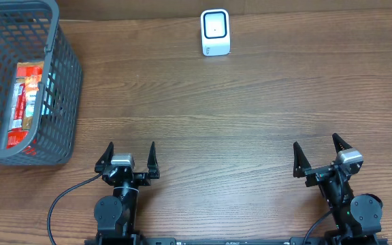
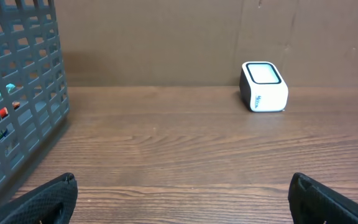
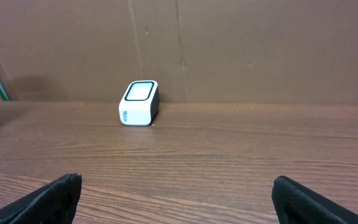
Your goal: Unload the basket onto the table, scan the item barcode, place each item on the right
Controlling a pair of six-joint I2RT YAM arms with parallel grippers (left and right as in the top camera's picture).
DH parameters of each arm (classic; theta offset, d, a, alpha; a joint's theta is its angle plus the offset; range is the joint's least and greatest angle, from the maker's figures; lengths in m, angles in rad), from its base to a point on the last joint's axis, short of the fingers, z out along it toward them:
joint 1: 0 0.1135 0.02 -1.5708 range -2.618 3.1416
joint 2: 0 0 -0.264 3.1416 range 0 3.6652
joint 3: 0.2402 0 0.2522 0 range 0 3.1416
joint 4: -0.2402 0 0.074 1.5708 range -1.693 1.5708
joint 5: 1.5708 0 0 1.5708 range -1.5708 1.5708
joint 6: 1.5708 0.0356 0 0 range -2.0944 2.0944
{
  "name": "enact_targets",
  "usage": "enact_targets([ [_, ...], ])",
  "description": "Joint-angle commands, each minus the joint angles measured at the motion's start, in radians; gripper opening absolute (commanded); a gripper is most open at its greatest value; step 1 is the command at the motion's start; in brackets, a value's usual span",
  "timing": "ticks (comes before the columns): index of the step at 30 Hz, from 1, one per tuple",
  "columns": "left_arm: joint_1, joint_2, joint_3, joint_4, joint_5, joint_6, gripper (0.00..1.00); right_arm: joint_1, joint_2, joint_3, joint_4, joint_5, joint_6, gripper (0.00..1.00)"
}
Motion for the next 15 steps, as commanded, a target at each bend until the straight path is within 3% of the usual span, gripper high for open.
enact_targets([
  [1, -0.002, -0.008, -0.003, -0.001, 0.006, 0.019, 1.0, -0.003, -0.009, -0.01, 0.004, 0.005, -0.004, 1.0],
  [15, -0.002, -0.008, -0.003, 0.001, 0.003, 0.019, 1.0, -0.003, -0.009, -0.01, 0.004, 0.005, -0.004, 1.0],
])
